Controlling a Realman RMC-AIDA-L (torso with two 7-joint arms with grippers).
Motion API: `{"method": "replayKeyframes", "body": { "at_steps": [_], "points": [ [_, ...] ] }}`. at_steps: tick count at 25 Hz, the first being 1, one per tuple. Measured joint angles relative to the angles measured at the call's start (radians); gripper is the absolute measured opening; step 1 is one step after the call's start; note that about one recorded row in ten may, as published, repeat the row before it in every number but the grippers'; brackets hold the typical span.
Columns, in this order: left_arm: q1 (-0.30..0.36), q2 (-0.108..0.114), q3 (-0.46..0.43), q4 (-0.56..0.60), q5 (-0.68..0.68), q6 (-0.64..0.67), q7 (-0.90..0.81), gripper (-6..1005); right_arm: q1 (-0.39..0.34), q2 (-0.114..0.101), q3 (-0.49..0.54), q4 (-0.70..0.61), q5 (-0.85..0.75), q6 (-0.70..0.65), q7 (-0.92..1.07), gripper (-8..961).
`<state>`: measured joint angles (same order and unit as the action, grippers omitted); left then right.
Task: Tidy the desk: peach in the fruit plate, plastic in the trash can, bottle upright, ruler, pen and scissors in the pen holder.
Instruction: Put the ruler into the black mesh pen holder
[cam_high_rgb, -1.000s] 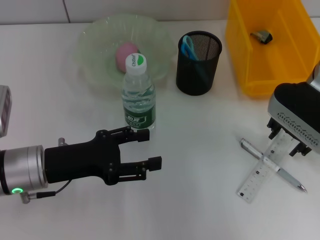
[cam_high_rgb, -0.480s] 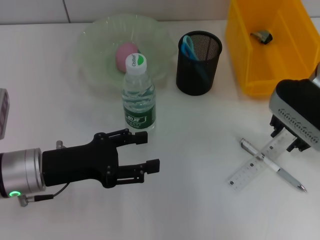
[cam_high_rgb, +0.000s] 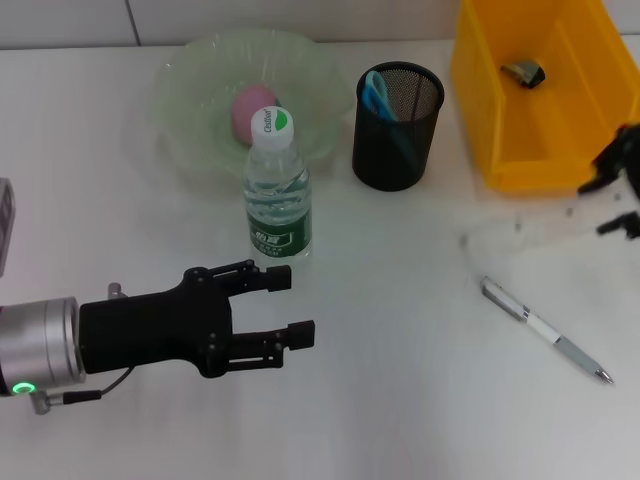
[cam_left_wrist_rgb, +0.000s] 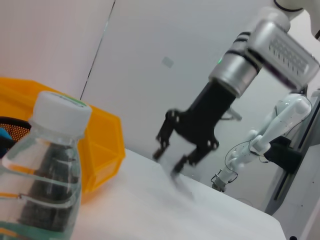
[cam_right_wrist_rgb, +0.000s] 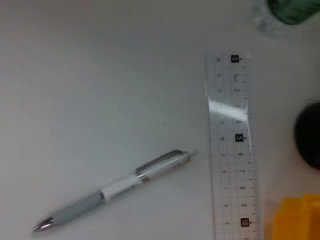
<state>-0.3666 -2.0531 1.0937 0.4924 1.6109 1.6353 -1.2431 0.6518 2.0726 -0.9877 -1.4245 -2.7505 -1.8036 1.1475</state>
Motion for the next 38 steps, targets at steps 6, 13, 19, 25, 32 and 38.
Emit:
{"method": "replayKeyframes", "body": {
  "at_steps": [6,13,19,25,32,38],
  "points": [
    [0.000,0.012,-0.006,0.001,0.000,-0.011,0.006,802,-0.041,-0.028,0.382,0.026,0.307,-0.027,0.024,377],
    [0.002,0.016,-0.021,0.008,0.000,-0.014,0.009,802,-0.111,-0.014,0.483,0.308,0.745,0.122,0.102,377],
    [0.009,0.018,-0.028,0.009,0.000,-0.038,0.040,802,-0.057,-0.008,0.453,0.783,1.005,0.348,0.048,377],
    [0.009,0.011,-0.028,0.010,-0.001,-0.076,0.065,802,0.051,0.011,0.456,1.121,1.159,0.532,-0.097,376],
    [0.009,0.007,-0.028,0.009,-0.001,-0.090,0.127,802,0.139,0.017,0.455,1.289,1.248,0.679,-0.235,376],
    [0.016,0.008,-0.028,0.006,0.001,-0.090,0.148,802,0.151,0.018,0.464,1.315,1.252,0.725,-0.297,377]
  ]
}}
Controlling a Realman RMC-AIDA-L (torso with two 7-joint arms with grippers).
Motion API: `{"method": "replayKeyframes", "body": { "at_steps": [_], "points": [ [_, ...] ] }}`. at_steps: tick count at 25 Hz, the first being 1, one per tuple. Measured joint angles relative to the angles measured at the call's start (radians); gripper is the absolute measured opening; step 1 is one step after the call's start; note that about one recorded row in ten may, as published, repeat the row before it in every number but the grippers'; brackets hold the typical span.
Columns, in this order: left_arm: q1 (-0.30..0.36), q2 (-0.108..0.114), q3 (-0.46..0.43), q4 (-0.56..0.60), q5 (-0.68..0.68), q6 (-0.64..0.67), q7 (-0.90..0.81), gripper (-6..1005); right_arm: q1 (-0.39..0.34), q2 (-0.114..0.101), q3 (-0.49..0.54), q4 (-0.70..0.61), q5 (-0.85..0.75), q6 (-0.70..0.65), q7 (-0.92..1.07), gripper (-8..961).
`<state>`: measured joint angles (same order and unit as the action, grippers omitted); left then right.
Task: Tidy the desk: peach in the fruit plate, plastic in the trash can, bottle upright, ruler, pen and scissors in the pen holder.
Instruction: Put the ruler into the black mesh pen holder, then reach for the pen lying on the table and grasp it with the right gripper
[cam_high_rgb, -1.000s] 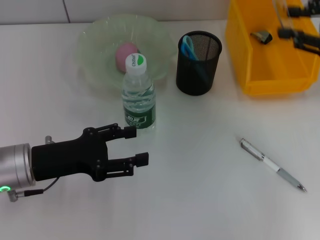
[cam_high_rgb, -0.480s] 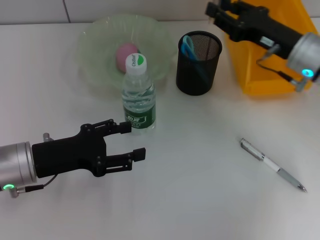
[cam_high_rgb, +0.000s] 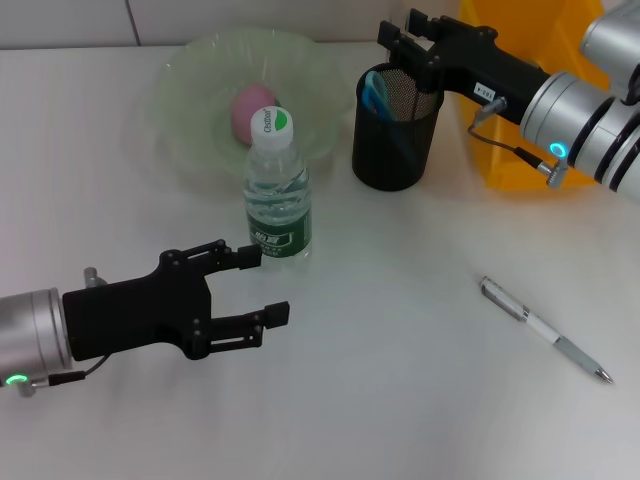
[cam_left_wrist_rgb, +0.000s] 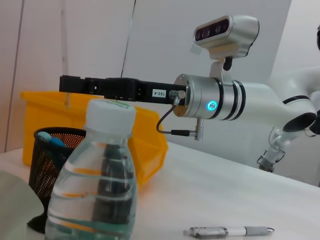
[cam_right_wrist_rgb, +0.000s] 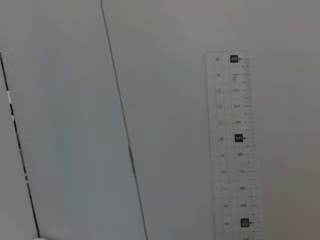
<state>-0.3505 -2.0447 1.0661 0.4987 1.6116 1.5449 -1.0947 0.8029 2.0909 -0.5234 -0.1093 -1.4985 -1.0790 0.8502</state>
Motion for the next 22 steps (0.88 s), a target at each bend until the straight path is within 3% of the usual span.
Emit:
{"method": "replayKeyframes", "body": {
  "at_steps": [14,20,22],
  "points": [
    [0.011,-0.003,0.000,0.002,-0.004,0.000,0.009,802,-0.043,0.000,0.001,0.010,0.021,-0.057,-0.117,379],
    [0.012,-0.006,0.000,0.004,-0.001,-0.002,0.009,802,-0.055,0.001,0.001,0.012,0.021,-0.061,-0.117,568],
    [0.013,-0.006,0.000,0.004,-0.001,-0.002,0.009,802,-0.059,0.001,0.001,0.014,0.022,-0.065,-0.117,570]
  ]
}}
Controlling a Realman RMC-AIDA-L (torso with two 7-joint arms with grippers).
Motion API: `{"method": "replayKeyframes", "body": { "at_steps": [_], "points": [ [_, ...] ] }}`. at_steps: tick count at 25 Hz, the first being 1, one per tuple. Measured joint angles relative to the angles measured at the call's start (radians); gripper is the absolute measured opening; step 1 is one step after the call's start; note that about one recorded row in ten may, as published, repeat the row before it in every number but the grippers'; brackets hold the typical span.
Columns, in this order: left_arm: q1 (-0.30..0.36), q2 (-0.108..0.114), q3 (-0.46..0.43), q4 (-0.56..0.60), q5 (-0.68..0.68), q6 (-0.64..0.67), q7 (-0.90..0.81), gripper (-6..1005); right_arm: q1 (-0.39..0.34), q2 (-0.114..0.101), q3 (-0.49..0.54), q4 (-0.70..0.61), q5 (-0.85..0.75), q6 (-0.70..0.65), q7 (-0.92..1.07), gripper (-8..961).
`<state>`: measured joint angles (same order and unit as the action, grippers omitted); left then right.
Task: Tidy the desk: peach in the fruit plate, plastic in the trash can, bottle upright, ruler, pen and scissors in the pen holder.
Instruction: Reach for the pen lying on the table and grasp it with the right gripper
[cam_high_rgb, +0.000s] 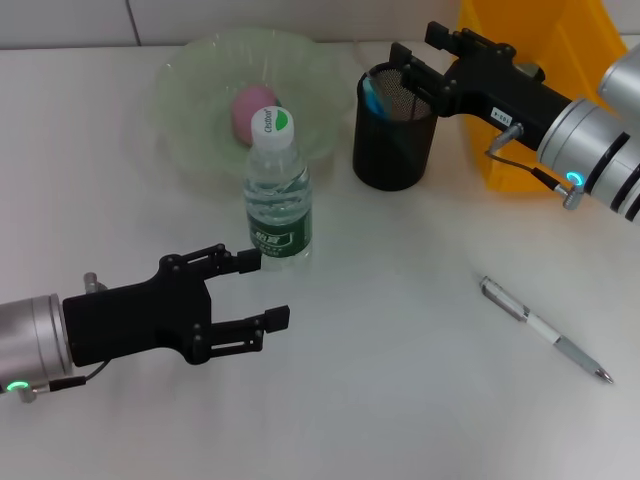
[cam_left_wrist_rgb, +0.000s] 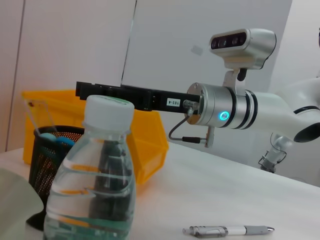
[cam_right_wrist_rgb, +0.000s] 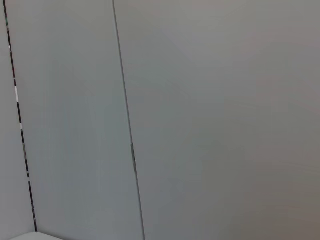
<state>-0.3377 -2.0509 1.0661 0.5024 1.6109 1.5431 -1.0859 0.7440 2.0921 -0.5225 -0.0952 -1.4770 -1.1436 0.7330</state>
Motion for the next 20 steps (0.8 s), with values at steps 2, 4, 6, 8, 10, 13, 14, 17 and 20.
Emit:
{"method": "replayKeyframes", "body": {
  "at_steps": [2,4,6,8,10,13,14,17,20],
  "points": [
    [0.001,0.000,0.000,-0.002,0.000,0.000,0.003,802,-0.005,0.000,0.000,0.001,0.001,-0.010,0.000,573],
    [0.004,0.000,0.000,-0.003,0.000,0.000,0.007,802,-0.013,0.000,0.001,0.000,0.003,-0.031,0.005,574],
    [0.005,0.000,0.000,-0.004,0.001,0.001,0.008,802,-0.034,-0.004,-0.002,-0.023,0.004,-0.092,0.056,573],
    [0.005,0.000,0.000,-0.005,0.001,0.001,0.009,802,-0.044,-0.007,-0.007,-0.047,0.002,-0.116,0.091,573],
    [0.005,0.000,0.000,-0.005,0.001,0.001,0.010,802,-0.075,-0.009,-0.040,-0.131,-0.021,-0.159,0.199,572],
    [0.005,0.001,0.000,-0.006,0.001,0.002,0.010,802,-0.141,-0.010,-0.149,-0.329,-0.084,-0.193,0.426,571],
    [0.005,0.001,0.002,-0.007,0.001,0.003,0.010,802,-0.165,-0.010,-0.197,-0.421,-0.113,-0.198,0.512,571],
    [0.005,0.002,0.007,-0.007,0.001,0.003,0.010,802,-0.238,-0.011,-0.301,-0.685,-0.262,-0.214,0.777,570],
    [0.005,0.003,0.008,-0.007,0.001,0.003,0.011,802,-0.279,-0.008,-0.342,-0.939,-0.456,-0.283,1.018,570]
  ]
}}
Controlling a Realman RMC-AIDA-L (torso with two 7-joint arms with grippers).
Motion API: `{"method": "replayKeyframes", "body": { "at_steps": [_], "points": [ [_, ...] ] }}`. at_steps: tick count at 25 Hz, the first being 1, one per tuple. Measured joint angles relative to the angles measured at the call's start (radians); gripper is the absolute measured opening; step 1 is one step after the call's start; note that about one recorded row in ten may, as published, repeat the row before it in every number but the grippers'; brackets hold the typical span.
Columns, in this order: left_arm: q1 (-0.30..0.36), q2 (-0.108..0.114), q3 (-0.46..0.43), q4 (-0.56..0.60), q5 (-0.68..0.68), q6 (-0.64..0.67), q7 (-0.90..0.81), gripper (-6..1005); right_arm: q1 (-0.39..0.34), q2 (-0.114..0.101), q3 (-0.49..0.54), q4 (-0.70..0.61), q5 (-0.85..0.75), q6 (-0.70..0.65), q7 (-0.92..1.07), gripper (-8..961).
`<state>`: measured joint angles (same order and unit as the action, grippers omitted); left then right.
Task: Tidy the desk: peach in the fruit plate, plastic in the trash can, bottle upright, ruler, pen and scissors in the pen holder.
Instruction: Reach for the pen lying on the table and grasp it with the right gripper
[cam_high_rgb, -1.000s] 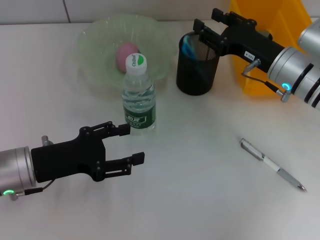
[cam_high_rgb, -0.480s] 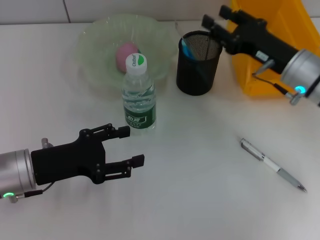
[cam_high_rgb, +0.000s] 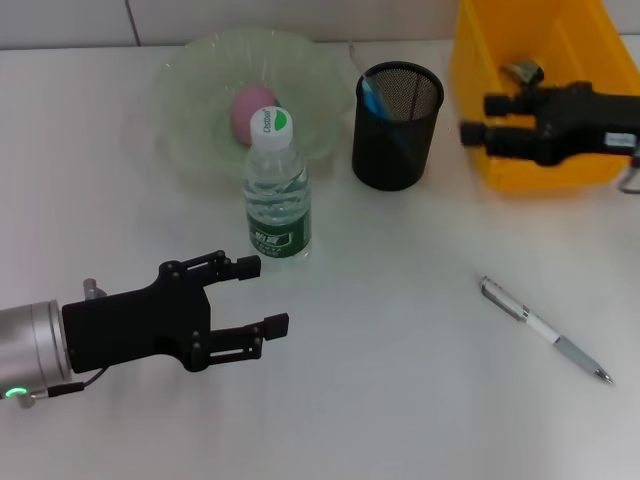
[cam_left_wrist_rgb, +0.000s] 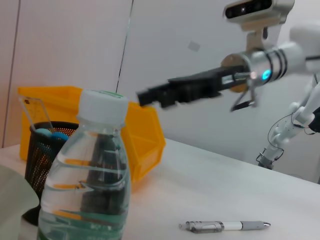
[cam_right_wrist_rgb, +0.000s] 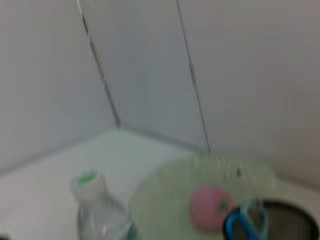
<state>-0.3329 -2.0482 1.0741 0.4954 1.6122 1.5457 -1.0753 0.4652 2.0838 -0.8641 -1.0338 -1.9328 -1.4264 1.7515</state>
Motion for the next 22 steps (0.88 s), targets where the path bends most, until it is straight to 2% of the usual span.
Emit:
{"method": "replayKeyframes", "body": {
  "at_steps": [1,2,6,9,12,16,22],
  "points": [
    [0.000,0.000,0.000,0.000,0.000,0.000,0.000,802,0.001,0.001,-0.004,-0.135,-0.134,-0.096,0.153,569],
    [0.000,0.000,0.001,0.001,0.000,0.000,0.000,802,0.001,0.001,-0.004,-0.135,-0.134,-0.096,0.153,569],
    [-0.006,0.000,-0.005,0.003,0.015,-0.002,0.000,802,0.050,-0.002,-0.026,-0.324,-0.372,-0.314,0.382,568],
    [-0.009,0.000,-0.008,0.005,0.020,-0.006,0.000,802,0.081,-0.002,-0.121,-0.404,-0.544,-0.392,0.513,567],
    [-0.015,-0.001,-0.007,0.007,0.021,-0.011,0.000,802,0.106,0.002,-0.251,-0.419,-0.702,-0.405,0.622,566],
    [-0.021,-0.001,-0.003,0.008,0.021,-0.012,-0.001,802,0.116,0.005,-0.437,-0.370,-0.795,-0.363,0.737,565],
    [-0.023,-0.001,-0.002,0.008,0.021,-0.012,-0.001,802,0.113,0.008,-0.524,-0.323,-0.801,-0.306,0.790,564]
  ]
}}
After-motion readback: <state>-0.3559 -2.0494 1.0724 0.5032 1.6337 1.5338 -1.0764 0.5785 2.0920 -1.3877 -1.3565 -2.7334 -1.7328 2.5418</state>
